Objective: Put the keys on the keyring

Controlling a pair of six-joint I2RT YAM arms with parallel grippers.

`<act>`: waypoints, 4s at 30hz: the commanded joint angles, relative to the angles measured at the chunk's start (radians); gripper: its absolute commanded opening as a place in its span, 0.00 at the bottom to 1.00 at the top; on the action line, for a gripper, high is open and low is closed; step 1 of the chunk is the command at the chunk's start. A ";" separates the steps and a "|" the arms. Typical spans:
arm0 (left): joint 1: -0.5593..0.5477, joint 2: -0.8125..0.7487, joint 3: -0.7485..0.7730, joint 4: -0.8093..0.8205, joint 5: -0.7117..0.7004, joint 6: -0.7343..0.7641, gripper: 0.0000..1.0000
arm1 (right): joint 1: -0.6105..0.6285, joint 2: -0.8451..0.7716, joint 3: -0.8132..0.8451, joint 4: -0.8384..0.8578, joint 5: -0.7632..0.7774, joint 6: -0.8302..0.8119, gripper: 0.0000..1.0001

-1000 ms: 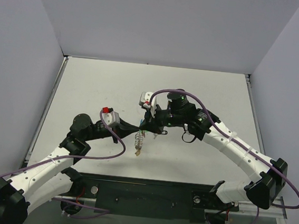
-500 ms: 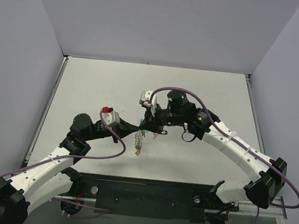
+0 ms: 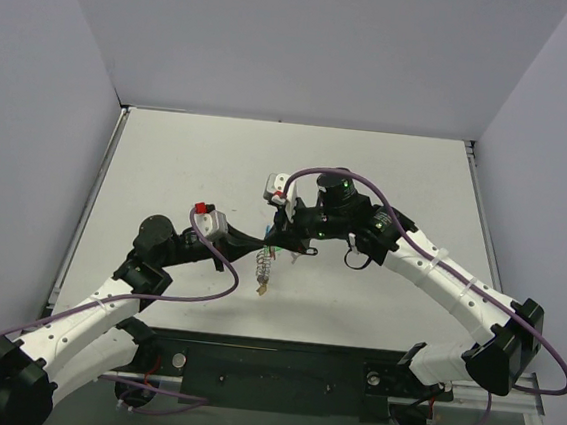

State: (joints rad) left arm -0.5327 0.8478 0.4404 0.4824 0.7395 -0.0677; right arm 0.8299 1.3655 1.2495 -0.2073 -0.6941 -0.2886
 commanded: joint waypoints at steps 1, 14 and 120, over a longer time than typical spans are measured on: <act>-0.003 -0.006 0.057 0.087 0.026 -0.012 0.00 | 0.006 0.001 0.039 0.022 -0.015 -0.049 0.00; -0.004 0.005 0.060 0.088 0.040 -0.017 0.00 | 0.018 0.010 0.057 0.019 -0.013 -0.053 0.00; 0.016 0.033 0.073 0.081 -0.006 -0.064 0.00 | 0.058 -0.039 0.016 -0.195 0.021 -0.293 0.00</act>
State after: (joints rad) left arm -0.5289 0.8860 0.4587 0.4782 0.7597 -0.1234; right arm 0.8726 1.3636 1.2846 -0.3576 -0.6594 -0.5674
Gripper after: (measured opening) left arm 0.015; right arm 0.002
